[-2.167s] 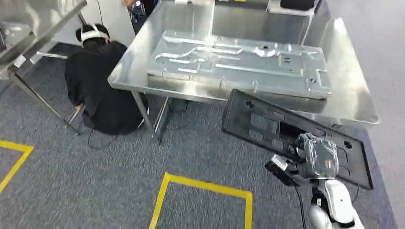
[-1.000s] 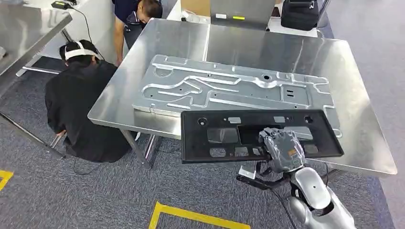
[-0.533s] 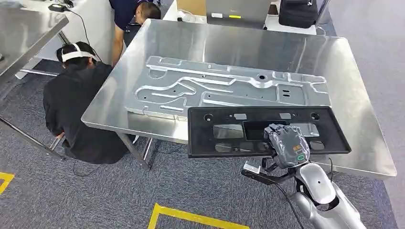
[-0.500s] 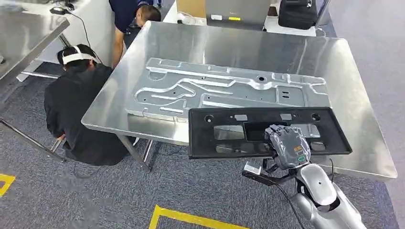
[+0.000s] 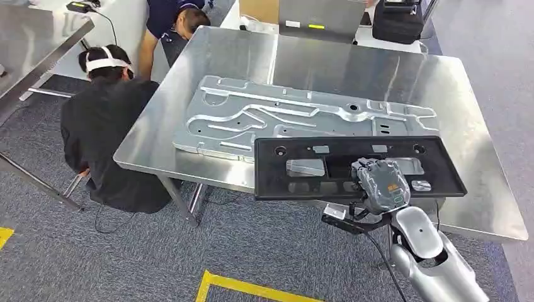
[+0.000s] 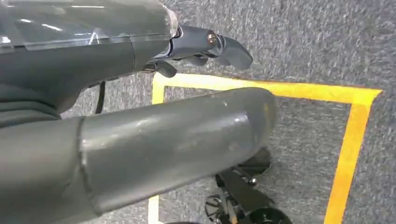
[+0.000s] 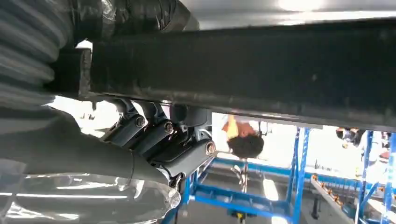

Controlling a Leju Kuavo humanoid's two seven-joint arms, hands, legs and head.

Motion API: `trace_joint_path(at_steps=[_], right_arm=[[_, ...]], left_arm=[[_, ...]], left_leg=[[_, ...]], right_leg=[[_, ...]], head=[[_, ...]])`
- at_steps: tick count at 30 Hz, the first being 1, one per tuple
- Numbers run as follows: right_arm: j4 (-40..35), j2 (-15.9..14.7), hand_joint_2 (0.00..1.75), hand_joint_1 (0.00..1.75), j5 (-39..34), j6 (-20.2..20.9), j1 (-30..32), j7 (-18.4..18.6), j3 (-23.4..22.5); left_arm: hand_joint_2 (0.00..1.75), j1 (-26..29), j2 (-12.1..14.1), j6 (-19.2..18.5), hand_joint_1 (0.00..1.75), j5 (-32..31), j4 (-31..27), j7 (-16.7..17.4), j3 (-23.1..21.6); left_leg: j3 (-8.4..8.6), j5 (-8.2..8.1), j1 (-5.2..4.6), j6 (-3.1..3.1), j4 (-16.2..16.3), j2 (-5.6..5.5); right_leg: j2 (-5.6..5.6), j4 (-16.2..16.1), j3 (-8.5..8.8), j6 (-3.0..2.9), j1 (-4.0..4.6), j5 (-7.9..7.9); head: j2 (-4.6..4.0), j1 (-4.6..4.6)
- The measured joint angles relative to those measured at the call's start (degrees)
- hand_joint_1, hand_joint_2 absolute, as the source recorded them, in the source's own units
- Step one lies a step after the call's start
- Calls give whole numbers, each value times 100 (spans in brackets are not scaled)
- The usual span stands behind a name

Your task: Take the parts from the cabinet and place them on the table.

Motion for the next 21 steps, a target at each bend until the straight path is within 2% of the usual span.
trace_joint_path(at_steps=[2,3,4,5,7,8,9,11,12,13,14,15,17,18,19,20,21], right_arm=[[105,-7,175,175,0,15,-61,5,0],[145,-7,175,175,-2,33,-69,5,0],[203,-7,175,175,-2,44,-77,0,2],[239,-7,175,175,0,50,-92,0,2],[293,-9,175,175,-2,50,-164,2,2],[322,-7,175,175,-2,53,-203,5,2],[352,-7,175,175,-7,57,-226,9,4],[409,-7,175,175,-9,66,-232,29,4],[448,-7,175,175,-15,68,-232,29,4],[470,-7,175,175,-24,68,-232,31,4],[501,-9,175,175,-26,70,-234,33,4],[523,-7,175,175,-31,70,-240,44,4],[584,-7,175,175,-39,74,-238,46,4],[626,-7,175,175,-42,77,-238,46,4],[664,-7,175,175,-44,85,-233,46,4],[697,-7,175,175,-48,98,-232,46,4],[726,-9,175,175,-50,101,-233,46,2]], left_arm=[[0,-5,0,0,0,-4,0,2,-4],[0,-4,0,-2,0,-4,0,2,-7],[0,0,0,0,0,-9,0,9,-7],[0,4,0,-2,0,-13,0,11,-7],[0,5,0,-2,0,-17,0,11,-9],[0,8,0,-2,0,-17,0,13,-9],[0,-9,0,-2,0,-20,0,13,-9],[0,-6,0,-2,0,-20,0,15,-9],[0,-3,0,-2,0,-20,0,15,-9],[0,-4,2,-2,0,-26,0,17,-9],[0,-5,-2,-2,0,-37,2,15,-9],[0,-5,0,-2,0,-35,2,15,-9],[0,-3,17,-2,0,-35,0,17,-9],[0,9,22,-2,0,-35,2,17,-9],[0,25,22,-2,0,-37,2,17,-9],[0,36,22,-2,0,-37,2,17,-9],[0,37,22,-2,0,-37,2,17,-9]], left_leg=[[10,-26,-15,36,4,1],[19,-35,-18,35,9,-2],[40,-55,-18,32,16,-7],[67,-78,-17,21,23,-14],[150,-154,-17,-14,60,-16],[157,-194,-32,-48,68,-19],[144,-221,-59,-82,118,-22],[149,-228,-46,-130,71,-20],[167,-236,-46,-152,61,-16],[172,-289,-70,-197,77,-13],[149,-366,-49,-225,220,-3],[-15,-530,-34,-243,547,0],[-550,-894,-13,-285,1501,1],[-788,-960,-9,-298,1866,1],[-892,-869,-5,-303,1943,1],[-841,-607,2,-299,1705,1],[-668,-274,8,-284,1245,1]], right_leg=[[-1,898,-483,37,-9,-357],[-2,1158,-647,47,-14,-384],[-3,1133,-678,52,-17,-254],[-4,857,-575,50,-18,-15],[-6,-206,-90,20,-17,603],[-8,-432,51,-28,-1,545],[5,-546,54,-54,36,526],[3,-504,50,-107,48,504],[13,-515,47,-133,46,502],[14,-574,98,-179,-29,511],[9,-602,149,-220,-19,495],[-3,-604,178,-253,-20,478],[-12,-603,215,-288,-11,435],[-12,-601,235,-285,-11,413],[-9,-600,264,-282,-12,389],[-1,-600,312,-267,-14,354],[2,-599,369,-251,-15,316]], head=[[0,0],[0,0],[0,0],[0,0],[0,0],[0,0],[0,-2],[0,-2],[0,0],[0,-4],[0,-2],[0,-9],[0,-7],[0,-9],[0,-9],[0,-9],[0,-9]])
